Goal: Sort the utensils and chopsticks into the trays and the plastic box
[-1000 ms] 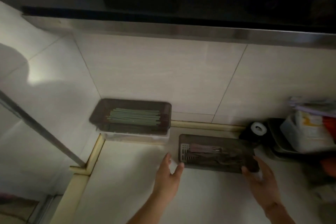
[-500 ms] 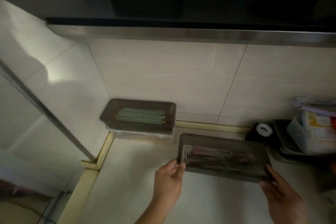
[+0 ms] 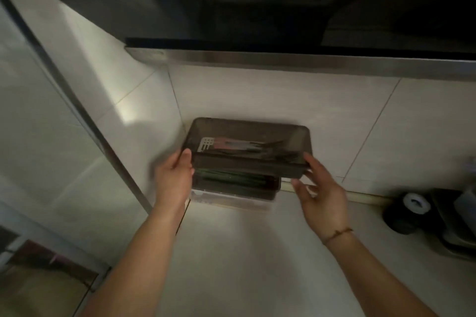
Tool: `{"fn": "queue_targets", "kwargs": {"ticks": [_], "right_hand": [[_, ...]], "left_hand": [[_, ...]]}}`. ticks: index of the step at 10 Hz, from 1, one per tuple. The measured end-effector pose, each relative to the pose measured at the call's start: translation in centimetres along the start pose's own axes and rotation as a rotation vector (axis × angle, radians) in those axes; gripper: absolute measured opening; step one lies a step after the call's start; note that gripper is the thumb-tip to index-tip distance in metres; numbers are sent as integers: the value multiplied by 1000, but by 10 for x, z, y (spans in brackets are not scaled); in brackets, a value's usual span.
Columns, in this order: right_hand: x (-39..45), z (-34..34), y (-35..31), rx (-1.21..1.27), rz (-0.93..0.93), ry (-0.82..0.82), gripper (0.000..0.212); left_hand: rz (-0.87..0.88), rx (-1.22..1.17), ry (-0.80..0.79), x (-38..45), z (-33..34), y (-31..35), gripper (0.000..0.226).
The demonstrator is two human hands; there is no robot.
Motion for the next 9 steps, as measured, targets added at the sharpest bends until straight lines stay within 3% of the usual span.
{"fn": "queue_targets", "kwargs": {"ticks": [2, 4, 5, 7, 9], "right_hand": [[-4, 28, 21, -66, 38, -225, 70], [-10, 34, 27, 25, 190, -231, 89], [-12, 49, 24, 74, 239, -248, 80], [-14, 67, 19, -77, 285, -211, 75], [-24, 62, 18, -153, 280, -288, 82]], "left_hand": [[-28, 119, 46, 29, -12, -36, 22], [61, 202, 160, 3, -3, -62, 46], [62, 296, 95, -9, 8, -74, 61], [156, 469, 119, -5, 12, -82, 79], [260, 672, 9, -16, 2, -89, 85]]}}
Point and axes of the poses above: each hand's wrist, its own x-axis towards the middle knuckle, its own z-axis out of the palm, y = z × x, the point moved 1 cm from there along x, towards the middle knuckle, and after that the axes turned 3 degrees about -z, right-handed, at the moved point
